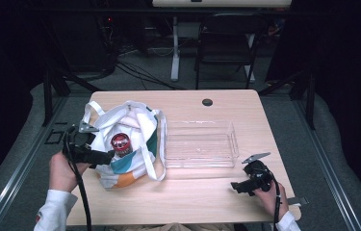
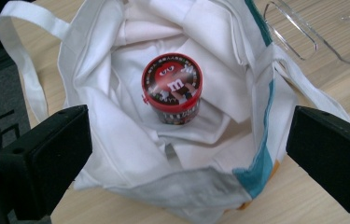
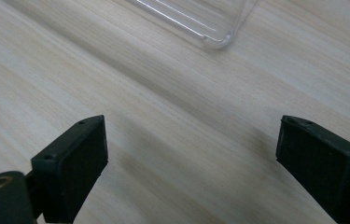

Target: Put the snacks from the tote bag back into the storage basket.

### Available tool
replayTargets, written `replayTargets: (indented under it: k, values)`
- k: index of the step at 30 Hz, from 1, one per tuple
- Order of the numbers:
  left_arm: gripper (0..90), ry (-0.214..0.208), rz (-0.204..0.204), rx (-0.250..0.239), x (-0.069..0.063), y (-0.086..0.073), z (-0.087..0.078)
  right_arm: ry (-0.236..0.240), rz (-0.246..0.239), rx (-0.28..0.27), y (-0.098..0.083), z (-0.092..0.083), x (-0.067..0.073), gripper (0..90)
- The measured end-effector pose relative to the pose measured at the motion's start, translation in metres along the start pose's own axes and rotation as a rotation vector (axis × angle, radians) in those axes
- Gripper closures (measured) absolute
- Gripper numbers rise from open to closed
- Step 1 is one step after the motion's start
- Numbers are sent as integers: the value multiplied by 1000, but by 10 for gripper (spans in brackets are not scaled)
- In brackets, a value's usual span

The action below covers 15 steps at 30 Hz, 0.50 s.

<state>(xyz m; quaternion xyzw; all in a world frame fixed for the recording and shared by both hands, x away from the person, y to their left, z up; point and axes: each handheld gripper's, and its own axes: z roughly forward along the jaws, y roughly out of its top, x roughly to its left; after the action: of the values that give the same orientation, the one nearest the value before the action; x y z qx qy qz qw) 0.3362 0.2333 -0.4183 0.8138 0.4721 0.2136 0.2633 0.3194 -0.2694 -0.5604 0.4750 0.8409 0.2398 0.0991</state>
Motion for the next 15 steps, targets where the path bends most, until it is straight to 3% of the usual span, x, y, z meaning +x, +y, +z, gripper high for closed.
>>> replayTargets:
  k: [8, 15]
  values:
    - [5, -12, 13, 17, 0, 20, 17, -4, 13, -22, -2, -2, -1, 87]
    - [5, -35, -8, 35, 5, 31, 30, -14, 9, -10, 0, -2, -3, 86]
